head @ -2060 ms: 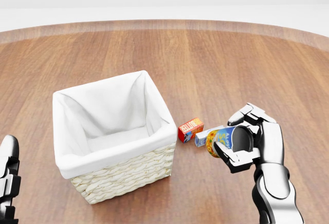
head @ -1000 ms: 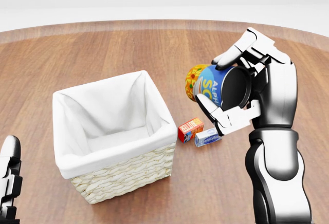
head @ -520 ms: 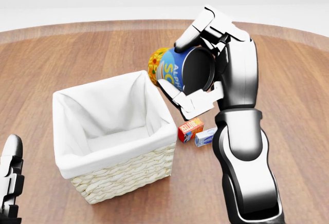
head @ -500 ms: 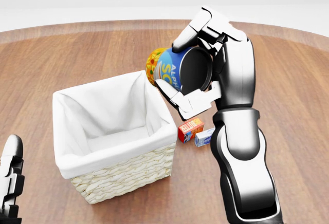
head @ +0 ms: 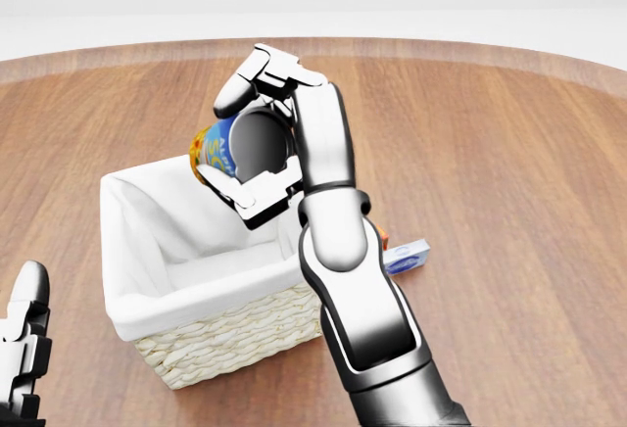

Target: Pick up the alphabet soup and put it in the basket.

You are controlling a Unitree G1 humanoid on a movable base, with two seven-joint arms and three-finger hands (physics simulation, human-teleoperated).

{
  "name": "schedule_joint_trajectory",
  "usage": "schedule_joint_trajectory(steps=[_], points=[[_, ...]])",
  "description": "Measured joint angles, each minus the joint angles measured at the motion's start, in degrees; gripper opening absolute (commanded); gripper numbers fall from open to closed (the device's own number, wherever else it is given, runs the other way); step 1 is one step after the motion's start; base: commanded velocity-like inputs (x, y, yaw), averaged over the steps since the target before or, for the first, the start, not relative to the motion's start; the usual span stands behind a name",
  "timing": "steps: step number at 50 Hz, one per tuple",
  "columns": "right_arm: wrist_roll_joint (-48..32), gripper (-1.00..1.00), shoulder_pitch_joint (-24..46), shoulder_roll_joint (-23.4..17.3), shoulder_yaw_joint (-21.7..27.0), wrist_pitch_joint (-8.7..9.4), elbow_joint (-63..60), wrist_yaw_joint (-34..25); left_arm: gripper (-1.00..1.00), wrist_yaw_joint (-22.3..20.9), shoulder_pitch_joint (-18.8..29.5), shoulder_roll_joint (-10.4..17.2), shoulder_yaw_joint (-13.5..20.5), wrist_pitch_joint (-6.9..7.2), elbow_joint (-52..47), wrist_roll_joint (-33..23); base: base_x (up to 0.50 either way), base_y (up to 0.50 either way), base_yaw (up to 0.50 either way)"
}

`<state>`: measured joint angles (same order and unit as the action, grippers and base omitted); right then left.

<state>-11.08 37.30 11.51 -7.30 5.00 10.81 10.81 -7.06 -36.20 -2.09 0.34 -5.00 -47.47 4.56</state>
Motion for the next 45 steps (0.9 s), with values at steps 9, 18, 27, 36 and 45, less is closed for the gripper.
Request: schedule_joint_trajectory(steps=[9,18,27,36,45], points=[[-1.29,-1.00,4.58,1.89,0.08,0.00,11.29,3.20,1.00,-0.16,0.03,0.03,0.04,0.00,-0.03,0.15,0.00,0.00,0.00],[-2.14,-1.00,8.64,3.30,0.51,0.00,21.46,5.82,1.00,-0.32,-0.07,0.04,0.05,0.00,-0.09,0.30,0.00,0.00,0.00],[-2.67,-1.00,12.52,4.22,1.19,0.00,31.56,8.23,1.00,-0.55,-0.17,-0.02,0.21,0.00,-0.24,0.58,0.00,0.00,0.00],[-3.67,-1.00,14.72,4.99,1.54,-0.83,38.92,9.86,1.00,-0.93,-0.34,-0.21,0.49,0.00,-0.49,0.93,0.00,0.00,0.00],[-4.70,-1.00,15.87,5.61,1.65,-1.86,43.23,11.08,1.00,-1.19,-0.44,-0.38,0.63,0.00,-0.67,1.06,0.00,0.00,0.00]])
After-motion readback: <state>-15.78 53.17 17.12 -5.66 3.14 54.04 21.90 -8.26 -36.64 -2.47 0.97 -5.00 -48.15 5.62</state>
